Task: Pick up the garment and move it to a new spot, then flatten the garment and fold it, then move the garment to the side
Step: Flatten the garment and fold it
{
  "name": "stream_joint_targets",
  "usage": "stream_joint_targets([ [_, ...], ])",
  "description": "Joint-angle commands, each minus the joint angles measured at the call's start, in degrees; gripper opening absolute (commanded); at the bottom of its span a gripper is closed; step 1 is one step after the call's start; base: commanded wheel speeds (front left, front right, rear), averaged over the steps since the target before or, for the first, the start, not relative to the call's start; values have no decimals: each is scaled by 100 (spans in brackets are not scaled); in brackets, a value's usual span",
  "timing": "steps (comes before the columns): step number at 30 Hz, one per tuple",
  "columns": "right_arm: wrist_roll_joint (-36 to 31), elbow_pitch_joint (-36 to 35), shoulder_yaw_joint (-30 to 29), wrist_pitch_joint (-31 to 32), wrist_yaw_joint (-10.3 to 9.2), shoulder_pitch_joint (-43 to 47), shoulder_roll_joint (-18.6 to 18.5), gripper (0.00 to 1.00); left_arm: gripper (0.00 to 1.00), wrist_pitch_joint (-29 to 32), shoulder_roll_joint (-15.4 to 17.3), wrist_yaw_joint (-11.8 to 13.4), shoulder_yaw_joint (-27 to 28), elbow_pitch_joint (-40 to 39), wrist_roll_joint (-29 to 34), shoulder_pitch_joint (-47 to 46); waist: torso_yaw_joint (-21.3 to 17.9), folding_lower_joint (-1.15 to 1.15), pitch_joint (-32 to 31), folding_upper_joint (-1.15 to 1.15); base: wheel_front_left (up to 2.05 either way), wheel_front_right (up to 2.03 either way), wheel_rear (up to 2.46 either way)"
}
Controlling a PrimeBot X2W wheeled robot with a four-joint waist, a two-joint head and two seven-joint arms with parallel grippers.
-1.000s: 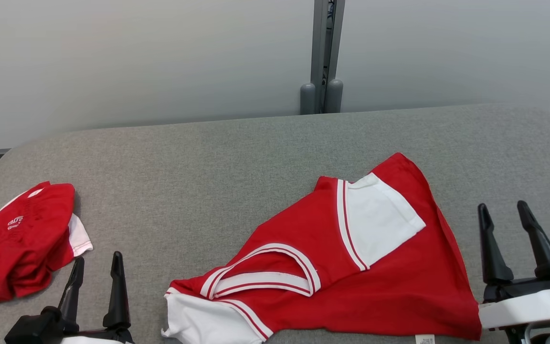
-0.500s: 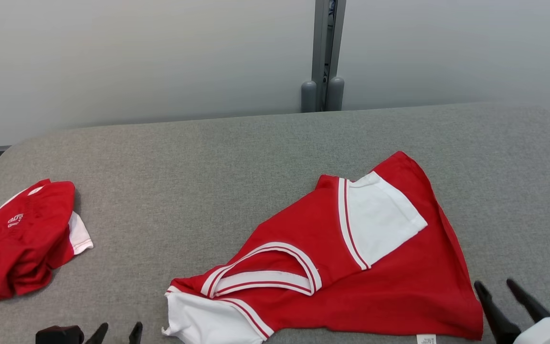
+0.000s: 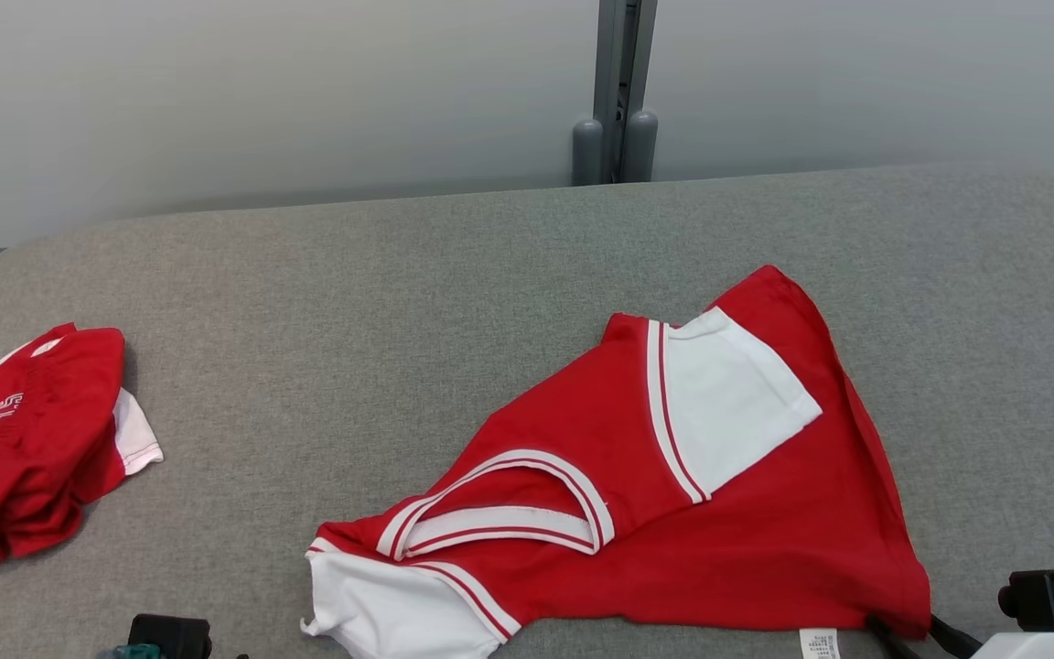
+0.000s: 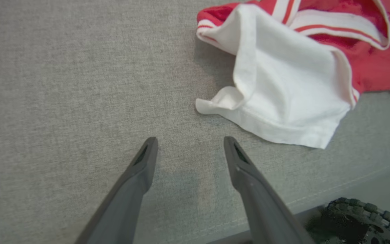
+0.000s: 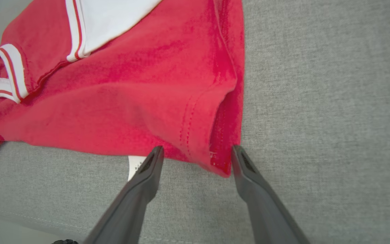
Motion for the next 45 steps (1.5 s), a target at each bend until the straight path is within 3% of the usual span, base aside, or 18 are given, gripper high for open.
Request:
stream_joint_targets([
  [1, 29, 17, 8, 1, 1, -81, -29, 100, 100, 16, 95, -24, -20, 28, 42, -163, -5, 0, 52, 0, 0, 0, 0],
  [21, 104, 116, 266, -105, 1, -347, -70, 100, 100, -88, 436, -189, -797, 330, 38, -909, -147, 0, 301, 0, 0, 0, 0],
  [22, 106, 125, 276, -111, 1, -358, -73, 100, 93, -71, 454, -194, -834, 342, 38, -936, -149, 0, 306, 0, 0, 0, 0],
  [23, 113, 129, 292, -113, 1, -369, -72, 87, 61, -75, 468, -196, -866, 354, 18, -957, -150, 0, 307, 0, 0, 0, 0],
  [24, 115, 132, 308, -116, 1, -382, -73, 59, 23, -101, 477, -200, -895, 355, -8, -977, -150, 0, 307, 0, 0, 0, 0],
  [25, 115, 129, 329, -128, 1, -394, -75, 42, 0, -118, 491, -194, -922, 363, -20, -985, -149, 0, 305, 0, 0, 0, 0],
  [27, 145, 135, 357, -146, 1, -413, -85, 9, 0, -170, 523, -194, -976, 374, -21, -1004, -143, 0, 296, 0, 0, 0, 0],
  [28, 162, 140, 371, -155, 1, -417, -92, 0, 0, -182, 532, -196, -996, 373, -32, -1026, -137, 0, 290, 0, 0, 0, 0],
  [37, 309, 35, 392, -291, 1, -371, -194, 0, 0, -216, 633, -204, -1022, 96, -349, -890, -81, 0, 116, 0, 0, 0, 0],
  [45, 563, -643, 49, -376, 1, -46, -424, 0, 0, 155, 777, 15, -709, -965, -868, -299, -70, 0, -77, 0, 0, 0, 0],
])
